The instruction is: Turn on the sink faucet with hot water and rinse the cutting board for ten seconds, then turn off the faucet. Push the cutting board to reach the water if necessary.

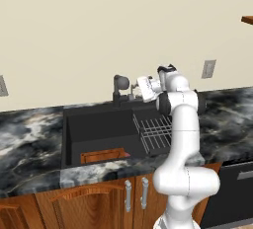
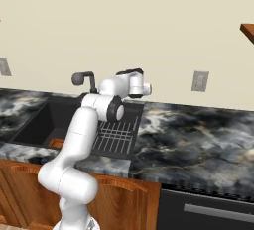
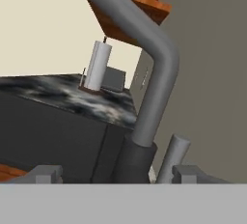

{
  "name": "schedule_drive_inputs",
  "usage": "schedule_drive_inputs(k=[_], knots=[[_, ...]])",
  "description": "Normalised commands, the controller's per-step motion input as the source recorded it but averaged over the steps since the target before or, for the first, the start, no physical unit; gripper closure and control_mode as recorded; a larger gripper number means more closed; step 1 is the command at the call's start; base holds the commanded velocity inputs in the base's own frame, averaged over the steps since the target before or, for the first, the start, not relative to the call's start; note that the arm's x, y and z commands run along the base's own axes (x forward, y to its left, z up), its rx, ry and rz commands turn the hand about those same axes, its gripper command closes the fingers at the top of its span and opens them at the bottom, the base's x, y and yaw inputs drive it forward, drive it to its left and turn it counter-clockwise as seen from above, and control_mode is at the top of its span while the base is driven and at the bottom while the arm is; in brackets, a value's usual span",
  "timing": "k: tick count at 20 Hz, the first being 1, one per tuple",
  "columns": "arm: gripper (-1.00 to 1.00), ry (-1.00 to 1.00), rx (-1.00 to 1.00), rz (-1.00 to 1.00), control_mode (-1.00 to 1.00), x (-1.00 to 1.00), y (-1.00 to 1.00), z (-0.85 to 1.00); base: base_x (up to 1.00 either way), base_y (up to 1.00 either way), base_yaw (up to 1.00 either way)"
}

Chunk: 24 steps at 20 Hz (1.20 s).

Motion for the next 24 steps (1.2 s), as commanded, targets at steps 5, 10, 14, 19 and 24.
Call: schedule_drive_inputs(k=[5, 10, 14, 19, 24], knots=[[-1.0, 0.1, 0.0, -0.22, -1.0, 0.23, 0.2, -0.01, 0.0, 0.0, 0.0], [-1.0, 0.04, 0.0, -0.21, -1.0, 0.41, 0.17, -0.02, 0.0, 0.0, 0.0], [-1.0, 0.0, 0.0, -0.09, -1.0, 0.18, 0.19, 0.0, 0.0, 0.0, 0.0], [-1.0, 0.0, 0.0, 0.0, -1.0, -0.01, 0.09, -0.05, 0.0, 0.0, 0.0], [-1.0, 0.0, 0.0, 0.0, -1.0, -0.21, 0.0, -0.07, 0.0, 0.0, 0.0]])
